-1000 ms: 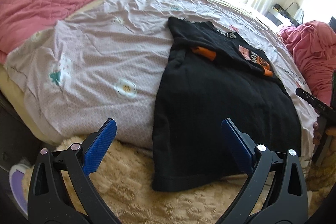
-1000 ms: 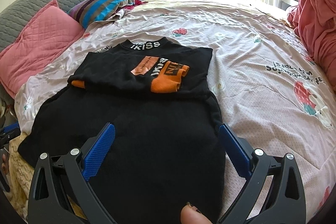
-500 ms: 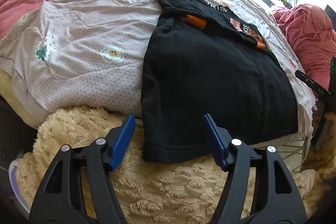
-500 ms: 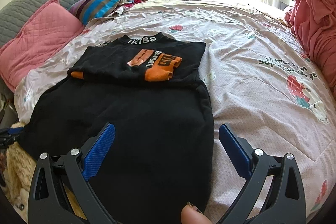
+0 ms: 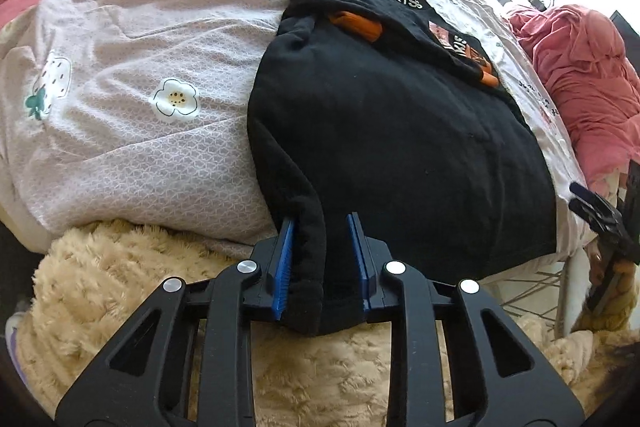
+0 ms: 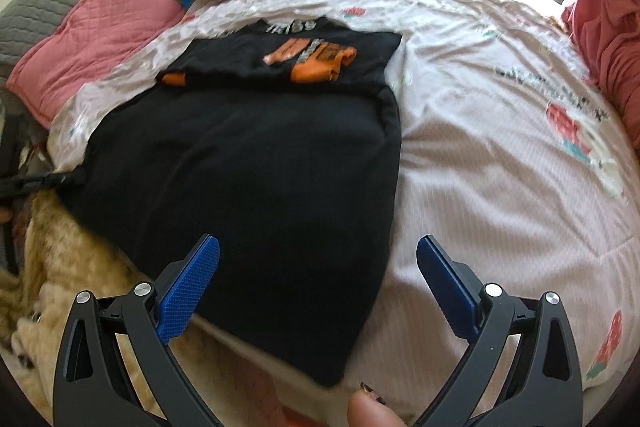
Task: Fold small clothes
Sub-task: 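Grasp one hem corner with the left gripper while the right grasps the other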
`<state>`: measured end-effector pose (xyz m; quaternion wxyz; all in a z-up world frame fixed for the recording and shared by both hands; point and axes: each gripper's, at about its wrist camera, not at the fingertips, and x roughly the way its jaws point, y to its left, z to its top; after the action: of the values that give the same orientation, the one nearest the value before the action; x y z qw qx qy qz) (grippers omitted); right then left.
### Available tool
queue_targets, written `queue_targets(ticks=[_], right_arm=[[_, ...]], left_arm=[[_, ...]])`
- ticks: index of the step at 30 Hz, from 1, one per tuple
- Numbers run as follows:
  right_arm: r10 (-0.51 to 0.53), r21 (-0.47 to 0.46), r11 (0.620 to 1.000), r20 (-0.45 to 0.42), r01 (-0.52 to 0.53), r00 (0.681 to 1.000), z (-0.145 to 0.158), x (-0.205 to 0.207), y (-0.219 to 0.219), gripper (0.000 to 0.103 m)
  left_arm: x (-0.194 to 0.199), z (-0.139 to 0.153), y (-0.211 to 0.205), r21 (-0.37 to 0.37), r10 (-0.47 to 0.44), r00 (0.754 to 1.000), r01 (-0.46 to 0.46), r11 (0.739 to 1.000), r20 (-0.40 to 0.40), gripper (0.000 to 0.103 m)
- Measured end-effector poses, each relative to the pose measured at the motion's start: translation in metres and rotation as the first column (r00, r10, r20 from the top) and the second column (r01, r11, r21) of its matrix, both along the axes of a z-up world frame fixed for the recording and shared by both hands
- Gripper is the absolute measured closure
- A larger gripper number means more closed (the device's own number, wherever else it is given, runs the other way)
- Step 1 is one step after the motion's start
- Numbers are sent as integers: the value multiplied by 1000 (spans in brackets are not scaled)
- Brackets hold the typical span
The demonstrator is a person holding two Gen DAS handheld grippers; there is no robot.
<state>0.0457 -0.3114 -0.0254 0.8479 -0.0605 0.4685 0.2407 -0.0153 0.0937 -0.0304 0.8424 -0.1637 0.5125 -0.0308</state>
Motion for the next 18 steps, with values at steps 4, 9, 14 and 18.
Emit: queue_targets(ticks=[4,9,14,18], right_arm=[[15,22,1000,-63,-14,998,-3,-12,-12,5],[32,32,999,-116,-28,993,-9,-26,-20,18],[45,28,999,-186,-40,981,-30,-29,-16,45],[33,13,999,-202,-31,979,-41,-26,-16,53]], left_arm=[[0,-2,2,1,8,1000,-8,1000,-4,85],[0,-2,2,8,8,1000,-8,1000,-1,85],[-1,-2,2,18,7,1000,-7,1000,0,85],[-3,-2,1,34,4,1000,-4,999,-6,84]])
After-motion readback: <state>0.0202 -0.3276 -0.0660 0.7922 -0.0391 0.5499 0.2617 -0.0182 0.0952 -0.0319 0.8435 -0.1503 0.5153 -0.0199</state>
